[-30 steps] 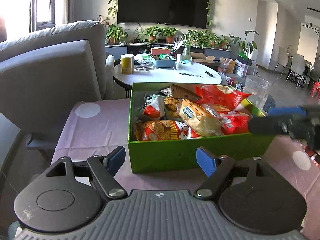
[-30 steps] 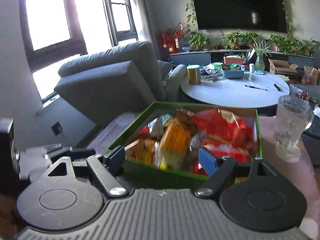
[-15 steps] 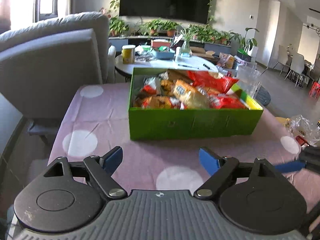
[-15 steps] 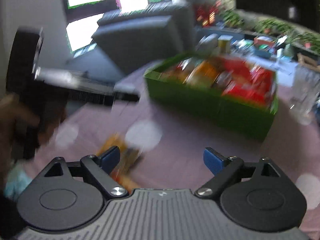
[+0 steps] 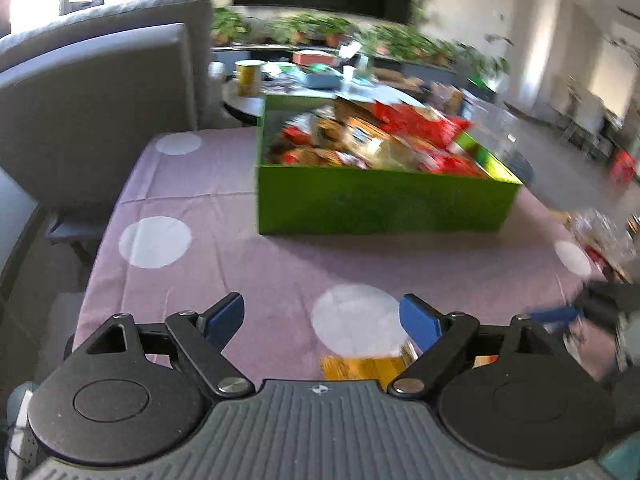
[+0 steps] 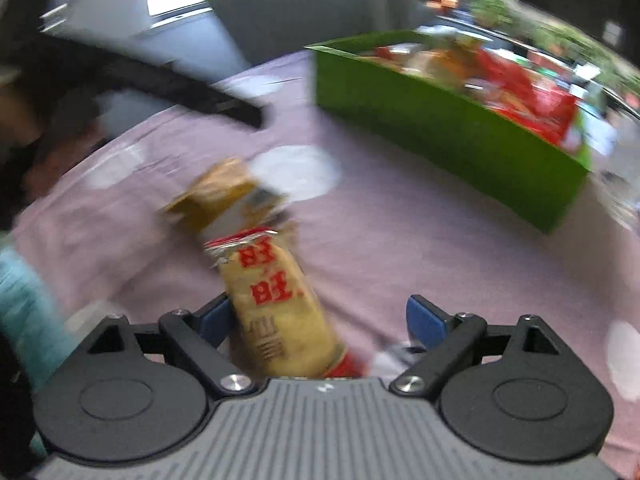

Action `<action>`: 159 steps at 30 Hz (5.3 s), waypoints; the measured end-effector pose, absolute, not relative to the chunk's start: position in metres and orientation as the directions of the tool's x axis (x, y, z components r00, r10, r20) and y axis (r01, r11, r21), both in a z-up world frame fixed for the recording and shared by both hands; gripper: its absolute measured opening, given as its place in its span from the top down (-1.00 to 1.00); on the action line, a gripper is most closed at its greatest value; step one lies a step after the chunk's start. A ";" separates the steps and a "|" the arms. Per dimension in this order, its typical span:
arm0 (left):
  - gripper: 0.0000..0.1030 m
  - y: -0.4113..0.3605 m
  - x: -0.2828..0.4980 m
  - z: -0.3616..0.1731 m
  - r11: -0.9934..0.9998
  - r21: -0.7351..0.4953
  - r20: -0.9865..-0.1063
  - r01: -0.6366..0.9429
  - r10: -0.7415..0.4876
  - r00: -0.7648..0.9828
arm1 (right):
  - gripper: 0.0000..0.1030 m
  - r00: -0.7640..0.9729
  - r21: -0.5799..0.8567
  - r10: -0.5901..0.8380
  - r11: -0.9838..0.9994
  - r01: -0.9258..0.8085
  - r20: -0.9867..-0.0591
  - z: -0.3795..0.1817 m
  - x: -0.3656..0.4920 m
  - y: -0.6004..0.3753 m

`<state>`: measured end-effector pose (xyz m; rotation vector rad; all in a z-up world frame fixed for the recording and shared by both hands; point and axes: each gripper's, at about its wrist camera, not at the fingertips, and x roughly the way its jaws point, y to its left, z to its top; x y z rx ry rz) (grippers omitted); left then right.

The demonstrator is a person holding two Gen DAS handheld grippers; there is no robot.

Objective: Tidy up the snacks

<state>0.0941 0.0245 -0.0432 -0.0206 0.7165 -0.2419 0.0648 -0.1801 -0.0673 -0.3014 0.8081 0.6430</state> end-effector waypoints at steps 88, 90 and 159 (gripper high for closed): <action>0.43 -0.010 0.116 -0.073 0.944 -0.029 -0.716 0.329 -0.249 0.652 | -0.52 0.655 0.217 0.435 0.895 -0.389 -0.618 -0.029 0.080 -0.214; 0.43 -0.010 0.116 -0.073 0.943 -0.032 -0.717 0.330 -0.252 0.650 | -0.52 0.657 0.220 0.435 0.896 -0.386 -0.616 -0.029 0.080 -0.215; 0.36 -0.034 0.118 -0.051 0.917 -0.011 -0.670 0.400 -0.304 0.677 | -0.52 0.720 0.328 0.428 0.900 -0.287 -0.547 -0.020 0.106 -0.239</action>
